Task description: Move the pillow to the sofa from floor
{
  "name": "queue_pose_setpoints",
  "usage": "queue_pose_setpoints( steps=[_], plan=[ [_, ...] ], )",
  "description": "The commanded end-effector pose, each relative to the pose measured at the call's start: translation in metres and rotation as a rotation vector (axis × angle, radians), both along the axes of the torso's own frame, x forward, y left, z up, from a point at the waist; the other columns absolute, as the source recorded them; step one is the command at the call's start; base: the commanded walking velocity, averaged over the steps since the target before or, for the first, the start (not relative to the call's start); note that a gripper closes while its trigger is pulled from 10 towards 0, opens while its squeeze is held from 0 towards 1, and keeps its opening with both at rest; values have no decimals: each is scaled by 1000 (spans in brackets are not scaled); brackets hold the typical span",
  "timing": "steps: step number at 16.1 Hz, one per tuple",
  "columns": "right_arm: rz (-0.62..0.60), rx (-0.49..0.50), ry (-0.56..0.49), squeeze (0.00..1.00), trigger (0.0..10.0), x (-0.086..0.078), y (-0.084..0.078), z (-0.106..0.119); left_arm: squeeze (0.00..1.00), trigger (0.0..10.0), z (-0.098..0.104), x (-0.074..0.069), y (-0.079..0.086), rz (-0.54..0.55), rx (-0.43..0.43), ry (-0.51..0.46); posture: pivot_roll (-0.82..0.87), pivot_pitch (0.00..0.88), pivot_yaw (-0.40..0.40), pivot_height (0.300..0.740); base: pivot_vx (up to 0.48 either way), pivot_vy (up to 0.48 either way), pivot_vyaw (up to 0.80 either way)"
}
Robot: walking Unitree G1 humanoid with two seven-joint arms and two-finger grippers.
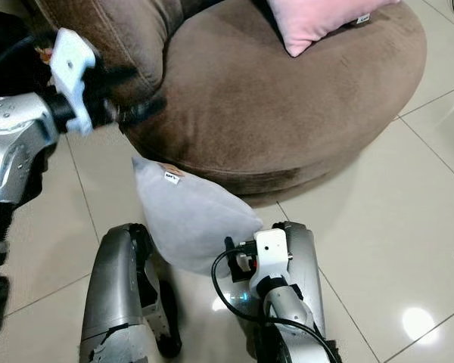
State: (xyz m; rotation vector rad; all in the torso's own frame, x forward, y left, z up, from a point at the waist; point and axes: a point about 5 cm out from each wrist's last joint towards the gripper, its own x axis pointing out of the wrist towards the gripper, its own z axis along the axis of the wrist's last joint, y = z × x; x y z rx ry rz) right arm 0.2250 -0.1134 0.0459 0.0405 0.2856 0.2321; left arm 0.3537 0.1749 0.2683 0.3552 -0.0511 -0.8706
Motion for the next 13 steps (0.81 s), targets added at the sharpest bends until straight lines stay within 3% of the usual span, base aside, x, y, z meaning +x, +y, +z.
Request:
queue_pose_setpoints(
  steps=[1, 6, 11, 12, 13],
  plan=[
    [-39, -22, 140, 0, 10000, -19, -9, -27, 1000, 10000, -9, -6, 0, -69, 39, 55, -104, 310, 126, 472, 0, 0, 0],
    [-46, -14, 140, 0, 10000, -18, -5, -27, 1000, 10000, -37, -20, -4, -267, 134, 229, -103, 305, 143, 472, 0, 0, 0],
    [-56, -1, 136, 0, 10000, -19, -1, -27, 1000, 10000, -74, -19, -3, -309, 240, 355, -109, 311, 166, 472, 0, 0, 0],
    [-58, 1, 137, 0, 10000, -20, 0, -27, 0, 10000, -80, -18, -2, -312, 255, 373, -113, 314, 170, 472, 0, 0, 0],
    [-60, 3, 139, 0, 10000, -21, 1, -27, 0, 10000, -87, -17, -1, -306, 278, 387, -114, 314, 171, 472, 0, 0, 0]
  ],
)
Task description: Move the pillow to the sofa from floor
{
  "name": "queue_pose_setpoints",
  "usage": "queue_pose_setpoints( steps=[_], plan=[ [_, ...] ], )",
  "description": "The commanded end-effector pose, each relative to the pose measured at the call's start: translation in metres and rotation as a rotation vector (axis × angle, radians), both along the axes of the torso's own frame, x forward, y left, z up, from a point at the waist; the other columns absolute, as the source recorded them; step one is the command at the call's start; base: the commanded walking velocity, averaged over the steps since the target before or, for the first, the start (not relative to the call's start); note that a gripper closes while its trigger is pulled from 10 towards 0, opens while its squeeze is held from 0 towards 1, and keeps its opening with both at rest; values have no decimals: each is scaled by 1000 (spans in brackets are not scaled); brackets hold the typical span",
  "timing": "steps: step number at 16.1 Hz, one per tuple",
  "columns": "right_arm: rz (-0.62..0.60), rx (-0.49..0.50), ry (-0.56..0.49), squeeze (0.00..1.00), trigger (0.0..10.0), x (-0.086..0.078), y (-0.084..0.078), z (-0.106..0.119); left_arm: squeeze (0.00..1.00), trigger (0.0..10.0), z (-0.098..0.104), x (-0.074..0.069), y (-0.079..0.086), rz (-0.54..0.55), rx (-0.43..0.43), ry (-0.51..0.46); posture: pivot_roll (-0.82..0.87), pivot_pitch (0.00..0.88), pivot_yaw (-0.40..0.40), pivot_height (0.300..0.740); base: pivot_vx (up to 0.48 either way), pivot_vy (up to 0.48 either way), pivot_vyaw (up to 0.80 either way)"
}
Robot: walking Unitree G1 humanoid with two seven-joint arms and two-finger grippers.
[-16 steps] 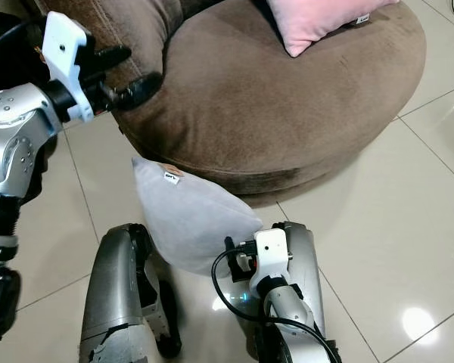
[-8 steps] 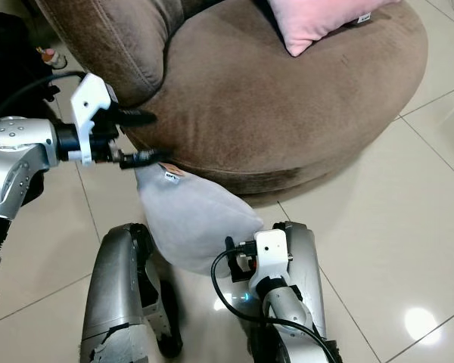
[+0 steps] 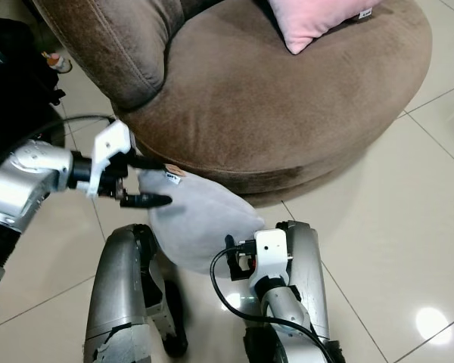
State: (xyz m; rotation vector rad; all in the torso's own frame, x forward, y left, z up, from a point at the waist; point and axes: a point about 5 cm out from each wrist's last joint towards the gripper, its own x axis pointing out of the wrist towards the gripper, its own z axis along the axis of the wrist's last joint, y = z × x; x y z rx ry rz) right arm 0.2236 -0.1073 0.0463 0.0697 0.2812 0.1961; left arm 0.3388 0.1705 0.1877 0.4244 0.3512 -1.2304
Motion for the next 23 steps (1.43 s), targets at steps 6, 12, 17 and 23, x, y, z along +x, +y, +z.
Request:
queue_pose_setpoints(
  steps=[6, 12, 17, 23],
  plan=[
    [-33, -18, 145, 0, 10000, -26, -7, -27, 0, 10000, -43, 6, 16, 47, 168, 31, -134, 330, 164, 472, 0, 0, 0],
    [-55, -24, 157, 0, 10000, -36, -10, -28, 0, 10000, -37, 19, 3, 8, 207, -81, -167, 340, 166, 472, 0, 0, 0],
    [-62, -24, 165, 0, 10000, -37, -10, -29, 0, 10000, 20, 31, -8, -92, 188, -288, -155, 336, 175, 472, 0, 0, 0],
    [-54, -16, 157, 0, 10000, -32, -7, -28, 0, 10000, -10, 25, -22, -165, 195, -217, -159, 341, 180, 472, 0, 0, 0]
  ],
)
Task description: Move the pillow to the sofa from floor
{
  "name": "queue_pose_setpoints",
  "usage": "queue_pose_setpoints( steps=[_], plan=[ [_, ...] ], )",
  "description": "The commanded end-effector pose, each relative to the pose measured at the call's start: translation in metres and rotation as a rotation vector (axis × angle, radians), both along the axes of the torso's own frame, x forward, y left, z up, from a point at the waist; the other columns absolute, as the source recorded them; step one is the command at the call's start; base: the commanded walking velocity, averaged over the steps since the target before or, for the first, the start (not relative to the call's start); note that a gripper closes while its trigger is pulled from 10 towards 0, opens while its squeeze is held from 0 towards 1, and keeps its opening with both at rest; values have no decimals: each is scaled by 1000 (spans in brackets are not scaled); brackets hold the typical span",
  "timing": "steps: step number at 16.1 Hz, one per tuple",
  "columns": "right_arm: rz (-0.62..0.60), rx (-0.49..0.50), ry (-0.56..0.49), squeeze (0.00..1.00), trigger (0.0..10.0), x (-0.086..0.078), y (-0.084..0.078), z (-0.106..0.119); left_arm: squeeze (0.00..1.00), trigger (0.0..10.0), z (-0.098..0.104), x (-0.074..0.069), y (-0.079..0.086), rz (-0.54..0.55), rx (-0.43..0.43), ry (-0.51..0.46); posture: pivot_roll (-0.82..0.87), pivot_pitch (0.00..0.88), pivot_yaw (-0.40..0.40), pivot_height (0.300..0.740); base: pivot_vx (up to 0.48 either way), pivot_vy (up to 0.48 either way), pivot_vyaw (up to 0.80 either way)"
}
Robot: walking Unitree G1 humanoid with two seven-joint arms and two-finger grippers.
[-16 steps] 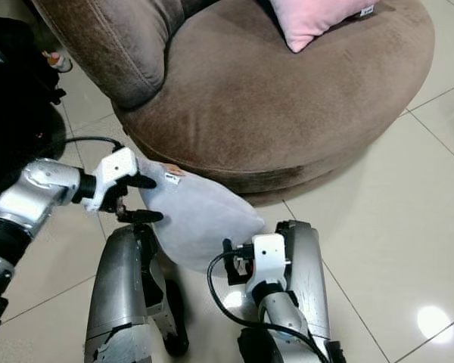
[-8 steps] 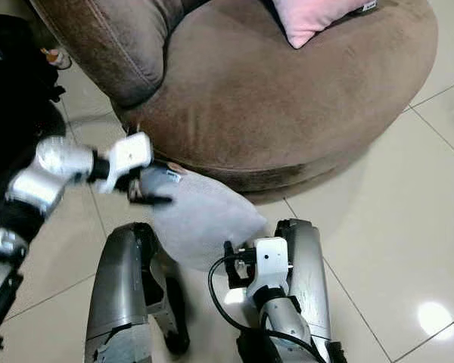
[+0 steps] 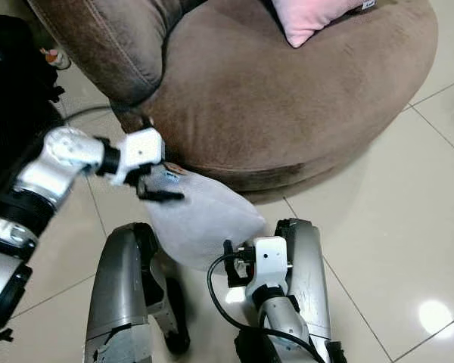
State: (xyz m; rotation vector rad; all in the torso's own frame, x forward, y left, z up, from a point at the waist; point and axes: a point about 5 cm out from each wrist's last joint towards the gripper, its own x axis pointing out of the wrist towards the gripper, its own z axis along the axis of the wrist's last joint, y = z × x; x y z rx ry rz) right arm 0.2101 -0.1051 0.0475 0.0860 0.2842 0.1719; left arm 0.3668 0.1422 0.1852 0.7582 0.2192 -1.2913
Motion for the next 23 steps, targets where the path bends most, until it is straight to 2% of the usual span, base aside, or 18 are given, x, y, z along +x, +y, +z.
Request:
queue_pose_setpoints(
  steps=[1, 6, 13, 19, 20, 21, 22, 23],
  plan=[
    [-32, -27, 154, 0, 10000, -20, -10, -29, 0, 10000, -10, -3, 4, -4, 20, 30, -161, 342, 179, 472, 0, 0, 0],
    [-42, -29, 155, 0, 10000, -23, -11, -29, 0, 10000, -33, -5, -8, 3, 42, 67, -175, 348, 177, 472, 0, 0, 0],
    [-38, -31, 155, 0, 10000, -26, -12, -26, 0, 10000, -75, -19, -16, 2, 119, 152, -182, 366, 167, 472, 0, 0, 0],
    [-39, -34, 156, 0, 10000, -28, -13, -23, 20, 10000, -84, -19, -16, 54, 130, 142, -190, 376, 162, 472, 0, 0, 0],
    [-39, -34, 158, 0, 10000, -29, -13, -23, 82, 0, -84, -19, -16, 64, 115, 151, -191, 378, 161, 472, 0, 0, 0],
    [-39, -35, 159, 0, 10000, -29, -14, -23, 0, 0, -84, -19, -16, 70, 100, 156, -191, 380, 160, 472, 0, 0, 0],
    [-38, -35, 159, 0, 10000, -29, -14, -23, 0, 0, -83, -19, -16, 84, 76, 157, -191, 382, 157, 472, 0, 0, 0],
    [-38, -36, 159, 0, 10000, -29, -14, -22, 0, 0, -81, -15, -15, 153, 14, 160, -190, 383, 157, 472, 0, 0, 0]
  ],
)
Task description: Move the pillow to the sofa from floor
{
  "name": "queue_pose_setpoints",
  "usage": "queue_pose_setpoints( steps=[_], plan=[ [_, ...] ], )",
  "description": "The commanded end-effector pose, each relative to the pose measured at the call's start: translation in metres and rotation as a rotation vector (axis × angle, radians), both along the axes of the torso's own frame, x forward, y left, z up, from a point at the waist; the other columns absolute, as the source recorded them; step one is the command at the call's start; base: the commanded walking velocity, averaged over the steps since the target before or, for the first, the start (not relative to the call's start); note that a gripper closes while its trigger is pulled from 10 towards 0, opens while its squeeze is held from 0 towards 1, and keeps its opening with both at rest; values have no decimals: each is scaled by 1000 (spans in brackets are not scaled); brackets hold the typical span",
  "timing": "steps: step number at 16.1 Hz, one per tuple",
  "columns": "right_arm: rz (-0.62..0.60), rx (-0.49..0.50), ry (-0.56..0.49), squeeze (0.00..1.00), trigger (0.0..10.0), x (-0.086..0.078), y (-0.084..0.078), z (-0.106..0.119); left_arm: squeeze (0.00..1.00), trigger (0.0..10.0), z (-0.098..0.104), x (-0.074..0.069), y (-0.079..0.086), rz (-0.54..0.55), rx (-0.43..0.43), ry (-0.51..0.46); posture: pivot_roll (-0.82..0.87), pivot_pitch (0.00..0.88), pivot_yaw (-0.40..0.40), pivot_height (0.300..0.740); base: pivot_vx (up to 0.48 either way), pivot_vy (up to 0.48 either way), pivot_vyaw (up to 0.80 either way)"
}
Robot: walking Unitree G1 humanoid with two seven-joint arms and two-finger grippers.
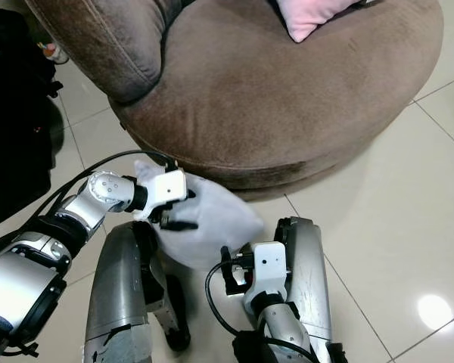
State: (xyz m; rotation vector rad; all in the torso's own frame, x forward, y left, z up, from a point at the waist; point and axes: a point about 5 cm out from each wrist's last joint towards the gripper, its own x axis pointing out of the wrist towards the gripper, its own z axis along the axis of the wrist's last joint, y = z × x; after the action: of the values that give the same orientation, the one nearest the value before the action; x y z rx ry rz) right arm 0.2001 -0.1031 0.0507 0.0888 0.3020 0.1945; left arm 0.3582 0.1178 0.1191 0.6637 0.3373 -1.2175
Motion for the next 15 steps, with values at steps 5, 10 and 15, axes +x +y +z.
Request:
queue_pose_setpoints(
  steps=[5, 10, 15],
  plan=[
    [-55, -47, 145, 0, 10000, -21, -18, -25, 0, 0, -22, -3, 20, 247, -105, 74, -191, 388, 149, 472, 0, 0, 0],
    [-51, -48, 148, 0, 10000, -19, -17, -26, 0, 0, -30, -8, 21, 277, -141, 107, -192, 382, 147, 472, 0, 0, 0],
    [-55, -54, 140, 0, 10000, -16, -19, -24, 0, 0, -40, -10, 22, 469, -308, 162, -190, 379, 142, 472, 0, 0, 0]
  ],
)
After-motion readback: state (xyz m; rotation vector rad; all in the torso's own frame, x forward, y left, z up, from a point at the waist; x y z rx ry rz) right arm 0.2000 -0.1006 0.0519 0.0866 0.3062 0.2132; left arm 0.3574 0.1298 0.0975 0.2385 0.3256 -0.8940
